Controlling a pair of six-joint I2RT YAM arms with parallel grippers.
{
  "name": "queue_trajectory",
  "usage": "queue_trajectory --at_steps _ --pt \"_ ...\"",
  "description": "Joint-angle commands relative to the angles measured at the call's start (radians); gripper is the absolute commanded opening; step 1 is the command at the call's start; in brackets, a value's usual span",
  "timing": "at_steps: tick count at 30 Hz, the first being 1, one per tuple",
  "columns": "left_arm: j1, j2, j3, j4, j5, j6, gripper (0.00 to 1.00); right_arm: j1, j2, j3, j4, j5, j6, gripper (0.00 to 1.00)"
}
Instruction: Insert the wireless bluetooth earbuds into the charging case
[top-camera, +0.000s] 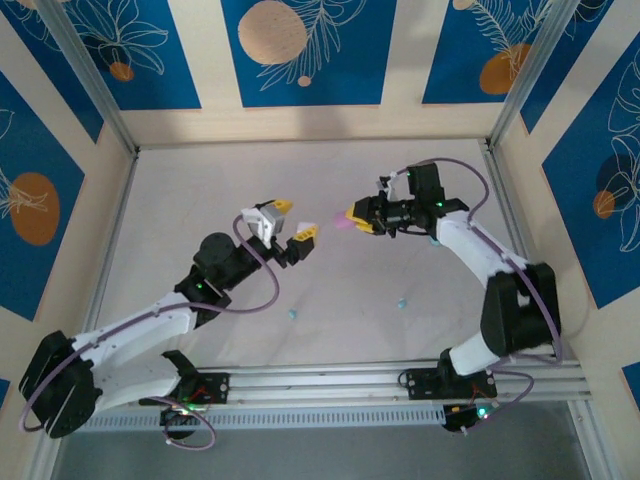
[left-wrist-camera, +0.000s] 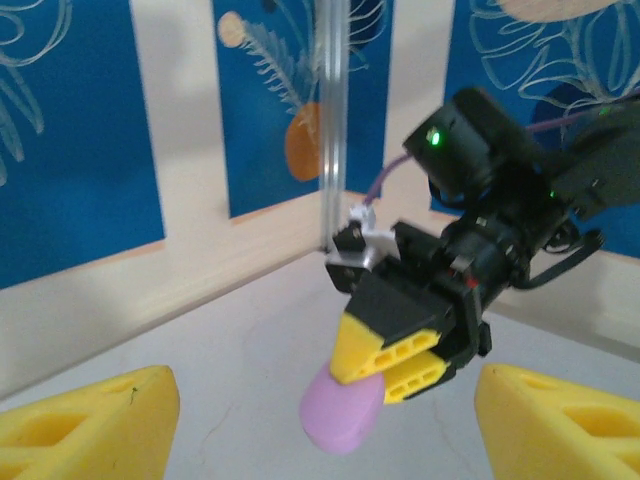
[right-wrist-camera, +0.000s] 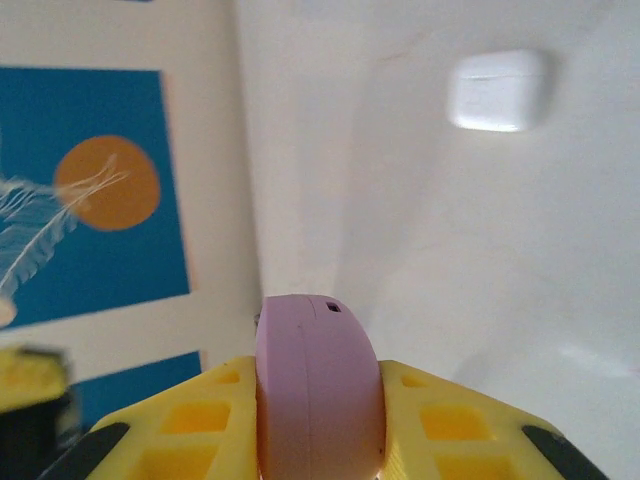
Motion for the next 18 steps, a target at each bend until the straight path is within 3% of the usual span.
queue_trajectory --at_steps 1,8,18 --pt "-0.006 -0.049 0.051 -0.206 -0.110 -0.025 0.78 -0.004 0.125 -0.003 0.039 0.016 -0.002 0.16" --pt "0.002 -0.102 0.056 -0.327 -0.149 -0.056 0.81 0.015 0.347 0.101 0.042 0.004 -0.026 0.16" --pt "0.015 -0.107 0.066 -0.403 -0.117 -0.071 0.87 0.045 0.512 0.244 0.020 0.042 -0.053 0.19"
